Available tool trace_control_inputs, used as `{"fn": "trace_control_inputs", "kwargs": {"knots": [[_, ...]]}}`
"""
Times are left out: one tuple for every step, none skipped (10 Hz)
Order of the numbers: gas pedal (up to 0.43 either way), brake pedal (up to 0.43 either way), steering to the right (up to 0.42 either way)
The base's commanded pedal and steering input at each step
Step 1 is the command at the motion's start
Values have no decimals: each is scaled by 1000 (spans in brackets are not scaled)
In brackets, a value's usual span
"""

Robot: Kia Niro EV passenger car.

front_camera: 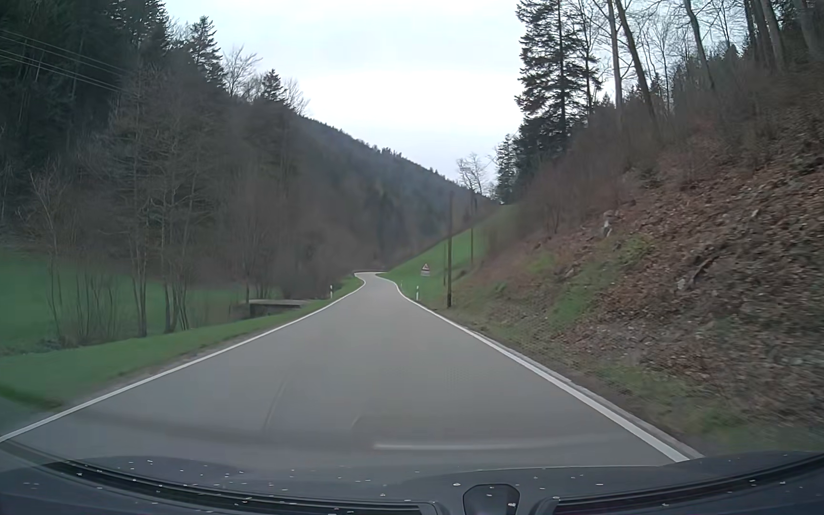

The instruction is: Follow the waypoints while adhering to traffic rules and regulations

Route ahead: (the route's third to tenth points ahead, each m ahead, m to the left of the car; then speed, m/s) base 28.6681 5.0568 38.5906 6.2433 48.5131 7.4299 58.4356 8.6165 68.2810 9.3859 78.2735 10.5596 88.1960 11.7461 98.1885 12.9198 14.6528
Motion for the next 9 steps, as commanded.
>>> {"fn": "trace_control_inputs", "kwargs": {"knots": [[0, 0, -42], [0, 0, -40], [0, 0, -38], [0, 0, -35], [0, 0, -31], [0, 0, -27], [0, 0, -21], [0, 0, -20], [0, 0, -18]]}}
